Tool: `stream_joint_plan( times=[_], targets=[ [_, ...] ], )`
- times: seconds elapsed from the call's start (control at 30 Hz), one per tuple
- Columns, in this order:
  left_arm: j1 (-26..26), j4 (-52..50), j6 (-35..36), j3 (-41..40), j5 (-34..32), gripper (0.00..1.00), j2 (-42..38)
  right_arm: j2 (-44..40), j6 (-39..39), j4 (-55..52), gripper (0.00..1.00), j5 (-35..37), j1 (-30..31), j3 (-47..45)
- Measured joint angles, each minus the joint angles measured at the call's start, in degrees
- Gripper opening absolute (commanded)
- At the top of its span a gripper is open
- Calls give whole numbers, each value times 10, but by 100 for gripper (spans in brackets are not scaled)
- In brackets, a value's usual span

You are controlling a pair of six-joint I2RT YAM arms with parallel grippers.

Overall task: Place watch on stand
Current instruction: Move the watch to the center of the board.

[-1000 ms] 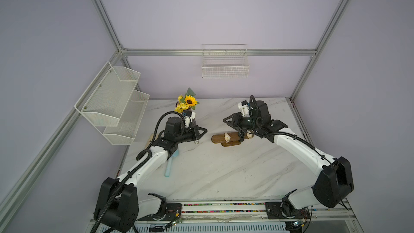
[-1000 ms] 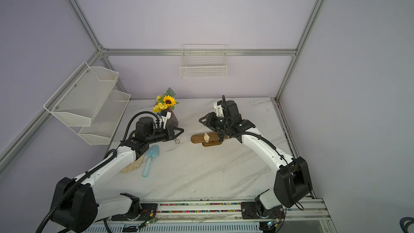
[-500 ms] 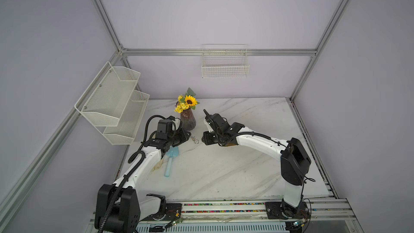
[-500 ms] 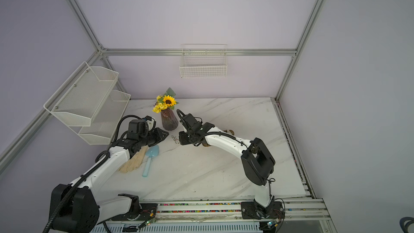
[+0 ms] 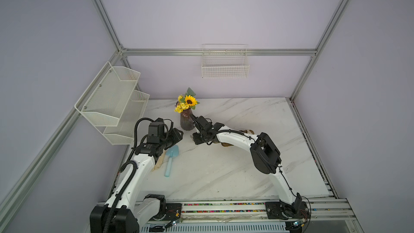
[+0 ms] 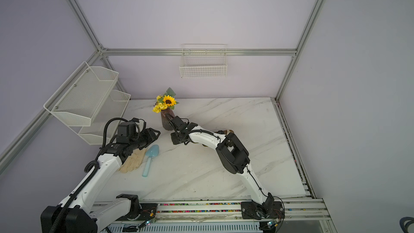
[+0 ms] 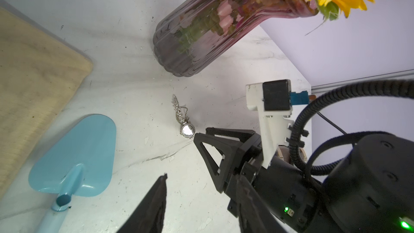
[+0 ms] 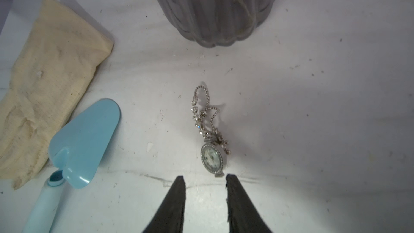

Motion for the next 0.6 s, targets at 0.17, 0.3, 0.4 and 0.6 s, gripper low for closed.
stream_joint_plan(
  times=[0.17, 0.3, 0.4, 0.6],
  targets=[
    [7, -2, 0, 0, 9, 50, 11, 53, -9, -5, 36, 4, 2, 53],
    [11, -4, 0, 0, 17, 50, 17, 73, -16, -16, 35, 6, 3, 64],
    [13, -4, 0, 0, 20, 49, 18, 74, -22, -15, 32, 2, 3, 66],
    [17, -4, 0, 0, 31, 47, 22, 65, -38, 11, 20, -5, 11, 38]
  ],
)
